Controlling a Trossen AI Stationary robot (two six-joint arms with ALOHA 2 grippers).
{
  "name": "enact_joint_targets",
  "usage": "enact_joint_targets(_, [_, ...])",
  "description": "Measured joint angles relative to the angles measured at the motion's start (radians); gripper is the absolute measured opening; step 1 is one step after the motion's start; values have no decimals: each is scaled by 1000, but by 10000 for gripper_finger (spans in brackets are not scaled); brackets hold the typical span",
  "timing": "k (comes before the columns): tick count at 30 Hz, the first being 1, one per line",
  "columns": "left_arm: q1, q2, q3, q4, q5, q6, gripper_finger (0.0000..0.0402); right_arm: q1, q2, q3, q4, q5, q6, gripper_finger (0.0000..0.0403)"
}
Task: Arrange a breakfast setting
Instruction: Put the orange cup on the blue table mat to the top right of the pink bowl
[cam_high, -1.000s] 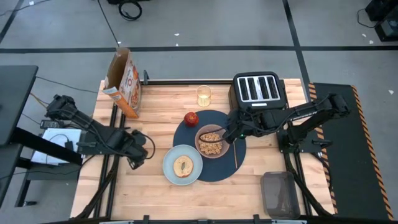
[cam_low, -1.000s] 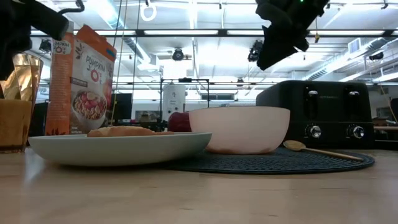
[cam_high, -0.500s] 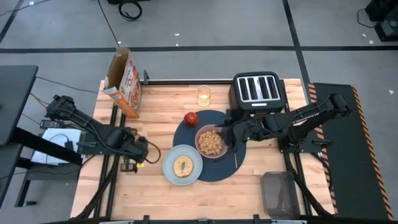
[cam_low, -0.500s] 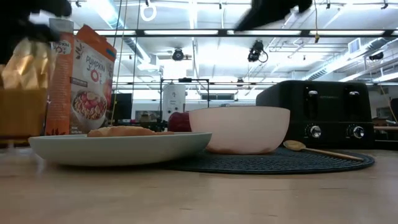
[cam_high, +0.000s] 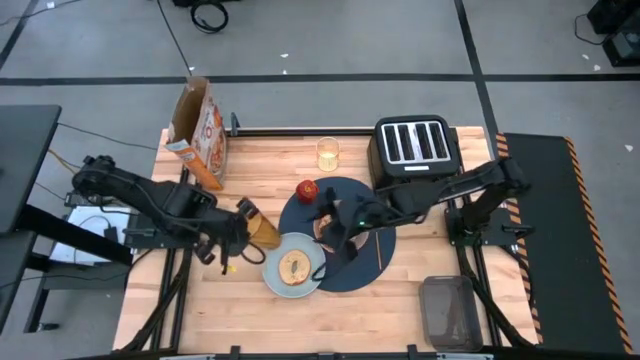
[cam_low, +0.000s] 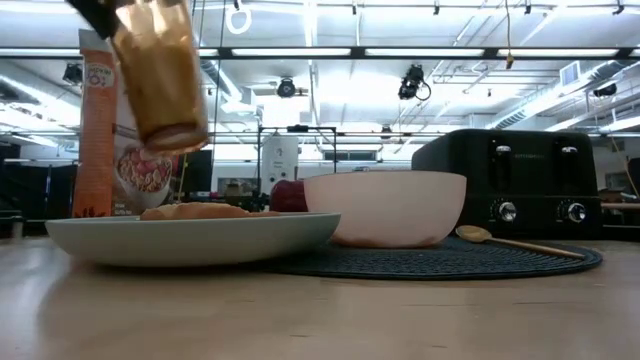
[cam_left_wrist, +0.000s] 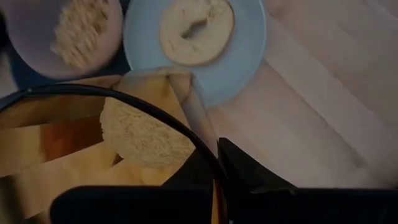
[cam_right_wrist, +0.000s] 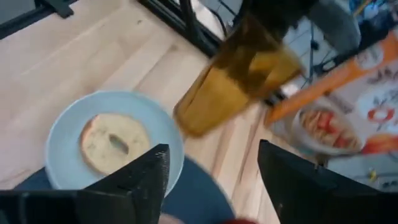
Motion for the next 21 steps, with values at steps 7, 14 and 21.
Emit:
enact_joint_targets(7, [-23, 46, 28, -2, -61, 86, 14, -60, 82, 68, 69, -106, 240, 279])
enact_joint_targets(14, [-28, 33, 40, -41, -97, 98, 13, -113, 212, 69, 152, -211, 397, 354])
enact_joint_targets(21, [-33, 35, 129, -90, -143, 94, 13, -140, 282, 68, 316, -226, 406, 392])
